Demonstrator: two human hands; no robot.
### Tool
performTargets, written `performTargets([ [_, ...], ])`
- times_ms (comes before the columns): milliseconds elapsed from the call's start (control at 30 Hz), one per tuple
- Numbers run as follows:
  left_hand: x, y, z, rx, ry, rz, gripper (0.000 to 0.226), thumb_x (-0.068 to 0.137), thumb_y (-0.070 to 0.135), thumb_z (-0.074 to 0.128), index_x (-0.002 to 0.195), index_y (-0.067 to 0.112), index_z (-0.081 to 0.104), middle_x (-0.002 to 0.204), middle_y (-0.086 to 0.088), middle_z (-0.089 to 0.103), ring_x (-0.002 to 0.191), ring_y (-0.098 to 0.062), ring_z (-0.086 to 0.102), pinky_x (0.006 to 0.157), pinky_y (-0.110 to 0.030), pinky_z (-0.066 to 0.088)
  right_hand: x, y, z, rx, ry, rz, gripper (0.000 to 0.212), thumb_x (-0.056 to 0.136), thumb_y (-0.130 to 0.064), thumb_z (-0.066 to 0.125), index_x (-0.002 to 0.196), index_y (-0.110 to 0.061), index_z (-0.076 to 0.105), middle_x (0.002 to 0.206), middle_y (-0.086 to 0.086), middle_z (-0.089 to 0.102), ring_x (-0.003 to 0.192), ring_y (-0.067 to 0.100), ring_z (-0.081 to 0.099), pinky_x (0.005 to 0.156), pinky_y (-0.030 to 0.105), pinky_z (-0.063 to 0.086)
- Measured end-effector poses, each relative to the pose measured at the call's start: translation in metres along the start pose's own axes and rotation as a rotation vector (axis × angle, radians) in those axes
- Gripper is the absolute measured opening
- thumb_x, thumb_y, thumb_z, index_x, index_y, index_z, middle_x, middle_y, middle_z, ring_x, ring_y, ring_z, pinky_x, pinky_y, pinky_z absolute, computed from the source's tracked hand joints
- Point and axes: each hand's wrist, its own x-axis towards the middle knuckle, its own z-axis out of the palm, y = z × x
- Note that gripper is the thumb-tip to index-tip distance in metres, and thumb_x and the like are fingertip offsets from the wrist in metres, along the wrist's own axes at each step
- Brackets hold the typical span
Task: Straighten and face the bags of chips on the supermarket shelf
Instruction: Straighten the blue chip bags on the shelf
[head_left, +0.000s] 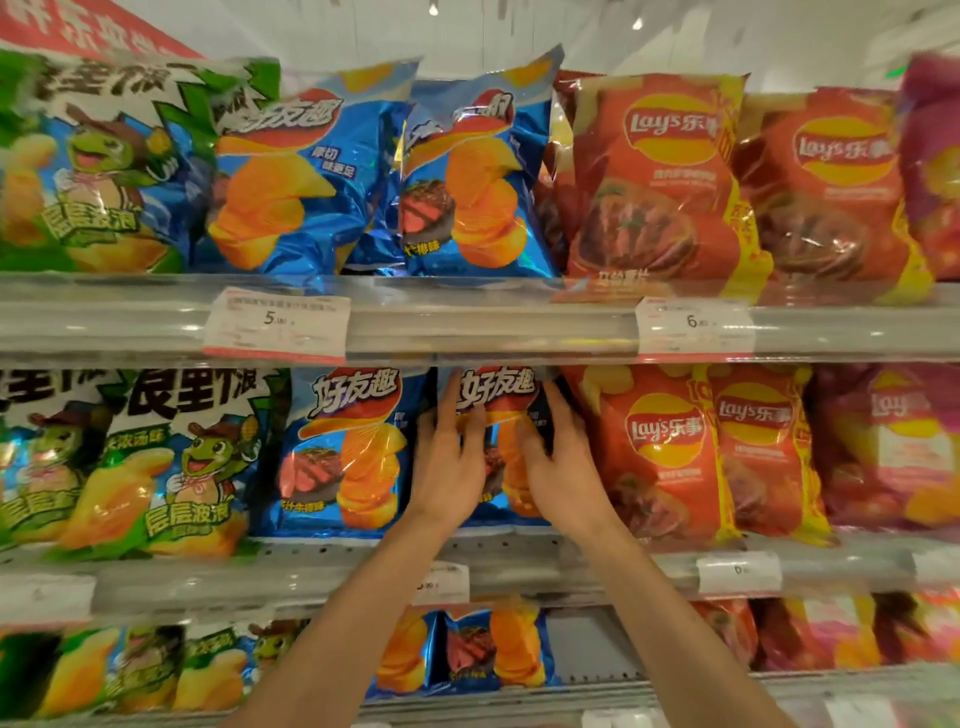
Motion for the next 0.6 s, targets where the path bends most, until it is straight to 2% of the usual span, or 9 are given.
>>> performTargets([
  [67, 0.005, 0.003, -0.001, 0.008, -0.013, -0.012, 0.052, 0.106, 0.042, 0.034, 0.156, 0.044, 0.018, 0.15, -0.011, 0.035, 0.133, -0.026, 0.042, 0.098, -0.027, 0.032, 0.003, -0.004, 0.0, 0.011, -0.033, 0.012, 0.061, 0.103, -0.034, 0.048, 0.157, -0.037, 0.019, 0.162, -0.005, 0.023, 0.146, 0.01, 0.024, 0.116, 0.024, 0.022],
  [133, 0.013, 0.002, 0.0, 0.032, -0.002, 0.0, 0.051, 0.106, 0.043, 0.033, 0.155, 0.044, 0.02, 0.148, -0.014, 0.038, 0.132, -0.032, 0.044, 0.104, -0.037, 0.037, 0.009, -0.003, 0.0, 0.013, -0.063, -0.001, 0.062, 0.103, -0.031, 0.049, 0.157, -0.034, 0.019, 0.159, -0.006, 0.029, 0.141, -0.001, 0.03, 0.117, 0.022, 0.026],
  [200, 0.016, 0.0, 0.001, 0.072, 0.002, 0.018, 0.05, 0.106, 0.041, 0.035, 0.155, 0.043, 0.023, 0.142, -0.016, 0.043, 0.124, -0.034, 0.05, 0.102, -0.04, 0.042, 0.014, -0.001, 0.0, 0.059, -0.098, 0.033, 0.062, 0.103, -0.021, 0.051, 0.157, -0.031, 0.023, 0.143, -0.013, 0.046, 0.118, -0.019, 0.046, 0.099, 0.005, 0.037],
  [233, 0.016, -0.002, 0.003, 0.076, 0.003, 0.031, 0.049, 0.106, 0.039, 0.036, 0.154, 0.044, 0.024, 0.141, -0.016, 0.043, 0.119, -0.032, 0.053, 0.098, -0.037, 0.044, 0.016, 0.001, -0.001, 0.078, -0.103, 0.05, 0.062, 0.102, -0.016, 0.051, 0.156, -0.031, 0.025, 0.138, -0.013, 0.05, 0.111, -0.018, 0.051, 0.09, 0.001, 0.039],
  [300, 0.015, -0.003, 0.005, 0.046, 0.003, 0.052, 0.049, 0.107, 0.036, 0.038, 0.154, 0.044, 0.026, 0.143, -0.015, 0.04, 0.115, -0.031, 0.057, 0.098, -0.037, 0.047, 0.021, 0.003, -0.003, 0.102, -0.065, 0.068, 0.065, 0.1, -0.01, 0.052, 0.156, -0.03, 0.026, 0.143, -0.004, 0.052, 0.119, -0.002, 0.054, 0.095, 0.01, 0.045],
  [367, 0.016, -0.004, 0.007, 0.036, 0.005, 0.089, 0.05, 0.107, 0.034, 0.04, 0.154, 0.043, 0.026, 0.151, -0.013, 0.034, 0.133, -0.03, 0.046, 0.111, -0.038, 0.038, 0.023, 0.004, -0.004, 0.128, -0.045, 0.066, 0.069, 0.095, -0.011, 0.052, 0.156, -0.03, 0.027, 0.145, 0.006, 0.052, 0.121, 0.012, 0.054, 0.106, 0.031, 0.046],
  [433, 0.018, -0.005, 0.008, 0.04, 0.005, 0.114, 0.051, 0.106, 0.038, 0.039, 0.154, 0.046, 0.023, 0.155, -0.011, 0.033, 0.137, -0.03, 0.041, 0.115, -0.04, 0.034, 0.023, 0.001, -0.003, 0.144, -0.027, 0.074, 0.072, 0.09, -0.014, 0.051, 0.155, -0.032, 0.027, 0.144, 0.007, 0.052, 0.119, 0.02, 0.055, 0.106, 0.044, 0.046],
  [500, 0.016, -0.006, 0.006, 0.027, 0.003, 0.112, 0.055, 0.104, 0.045, 0.037, 0.155, 0.049, 0.015, 0.151, -0.01, 0.038, 0.124, -0.026, 0.054, 0.106, -0.048, 0.045, 0.02, 0.003, -0.001, 0.149, -0.017, 0.076, 0.068, 0.096, -0.013, 0.053, 0.155, -0.032, 0.026, 0.145, -0.001, 0.052, 0.126, 0.019, 0.054, 0.106, 0.033, 0.047],
  [600, 0.01, -0.005, 0.002, 0.008, -0.035, 0.081, 0.056, 0.105, 0.045, 0.034, 0.155, 0.053, 0.008, 0.147, -0.006, 0.037, 0.094, 0.001, 0.057, 0.094, -0.035, 0.05, 0.013, 0.006, -0.001, 0.114, -0.046, 0.065, 0.064, 0.102, -0.029, 0.052, 0.156, -0.037, 0.018, 0.145, -0.013, 0.048, 0.128, 0.002, 0.047, 0.093, 0.002, 0.037],
])
